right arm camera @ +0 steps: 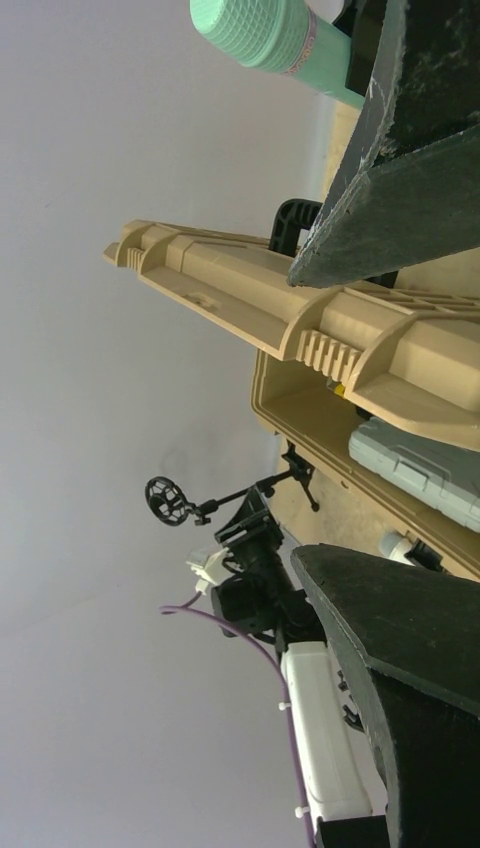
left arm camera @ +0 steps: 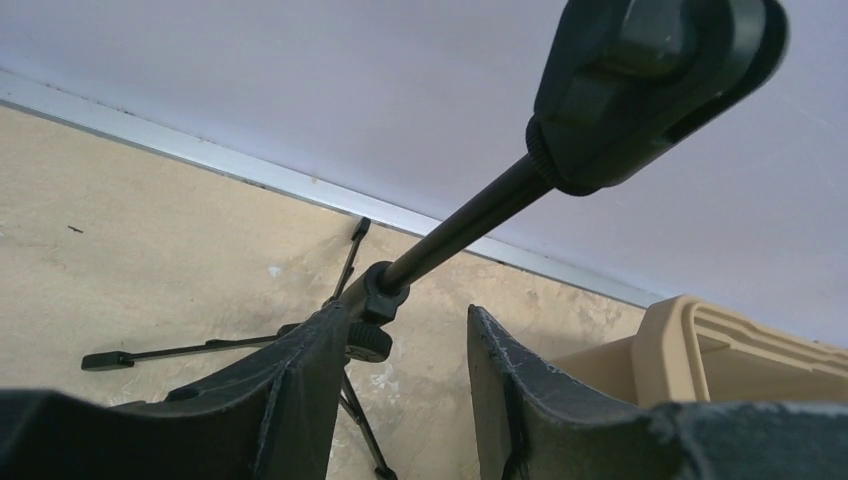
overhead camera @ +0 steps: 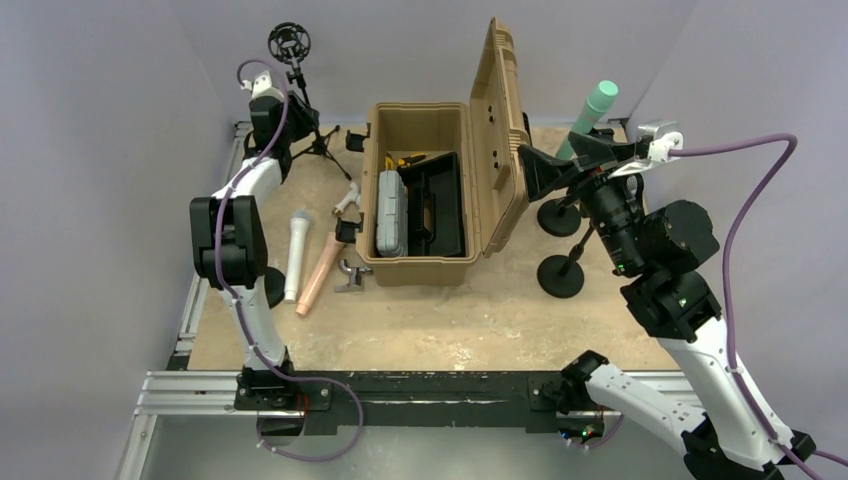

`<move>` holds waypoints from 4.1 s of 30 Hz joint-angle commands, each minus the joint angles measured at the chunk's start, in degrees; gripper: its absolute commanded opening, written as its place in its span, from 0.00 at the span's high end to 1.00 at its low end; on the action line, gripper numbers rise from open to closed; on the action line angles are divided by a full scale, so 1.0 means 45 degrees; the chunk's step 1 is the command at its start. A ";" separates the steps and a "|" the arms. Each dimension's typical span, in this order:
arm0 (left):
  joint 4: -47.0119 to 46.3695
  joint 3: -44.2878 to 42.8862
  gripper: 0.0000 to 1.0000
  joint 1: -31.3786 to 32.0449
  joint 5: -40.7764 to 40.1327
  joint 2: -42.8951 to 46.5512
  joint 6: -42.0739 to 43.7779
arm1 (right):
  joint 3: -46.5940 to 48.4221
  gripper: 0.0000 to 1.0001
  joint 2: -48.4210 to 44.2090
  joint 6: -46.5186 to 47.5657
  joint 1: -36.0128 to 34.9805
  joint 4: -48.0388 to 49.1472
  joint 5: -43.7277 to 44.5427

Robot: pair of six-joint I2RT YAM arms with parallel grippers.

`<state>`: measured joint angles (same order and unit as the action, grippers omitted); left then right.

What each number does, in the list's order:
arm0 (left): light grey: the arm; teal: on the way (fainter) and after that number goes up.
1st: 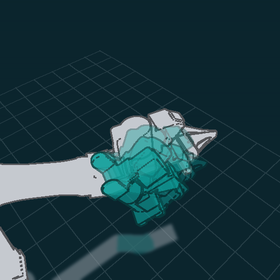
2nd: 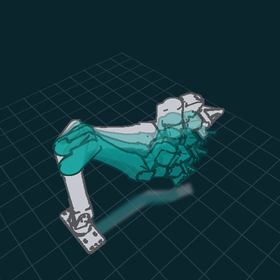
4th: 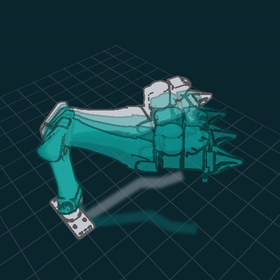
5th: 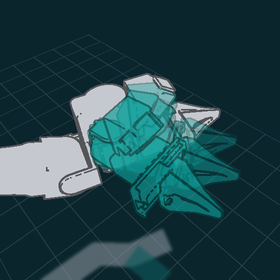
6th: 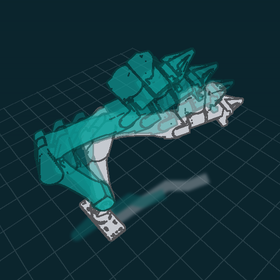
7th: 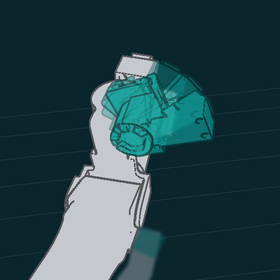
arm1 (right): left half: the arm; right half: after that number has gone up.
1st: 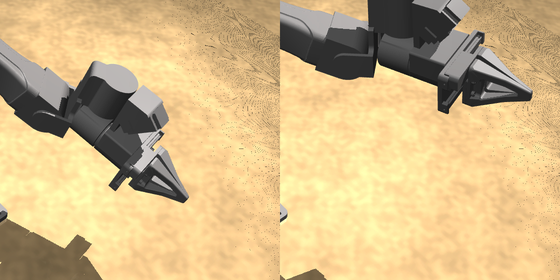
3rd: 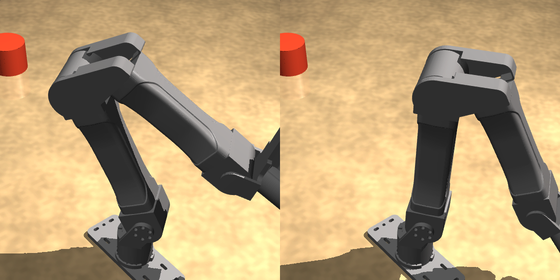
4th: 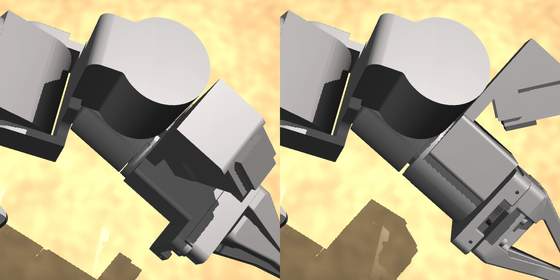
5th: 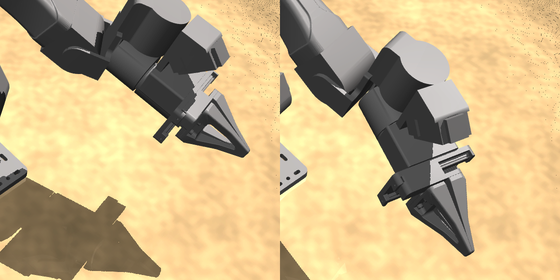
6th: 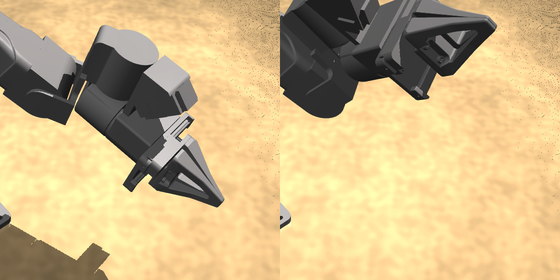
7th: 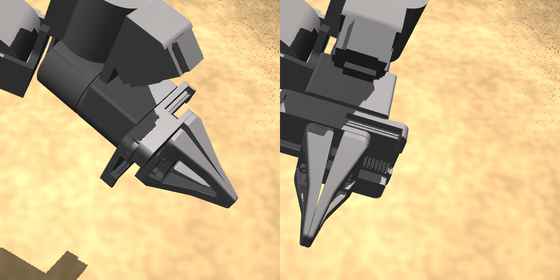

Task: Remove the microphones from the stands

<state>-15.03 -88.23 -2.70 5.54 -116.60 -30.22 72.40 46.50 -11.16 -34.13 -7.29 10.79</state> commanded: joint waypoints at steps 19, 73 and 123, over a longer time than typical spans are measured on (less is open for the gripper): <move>0.0352 -0.0424 0.60 0.0130 -0.0781 -0.0249 0.0122 | 0.0067 0.01 0.0056 -0.0177 -0.0052 0.0379 -0.0226; -0.6474 0.2437 1.00 -0.0882 -0.0005 -0.2383 -1.7881 | 0.0004 0.01 -0.0046 0.0190 -0.0052 0.0658 -0.0387; 0.2366 -0.2197 0.47 0.0798 -0.3080 -0.0068 0.2976 | -0.0500 0.01 0.0104 -0.0061 -0.0046 0.1007 -0.0442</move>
<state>-1.91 -94.70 0.58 -6.39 -118.13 -19.84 68.75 46.52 -11.29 -34.13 -4.89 9.45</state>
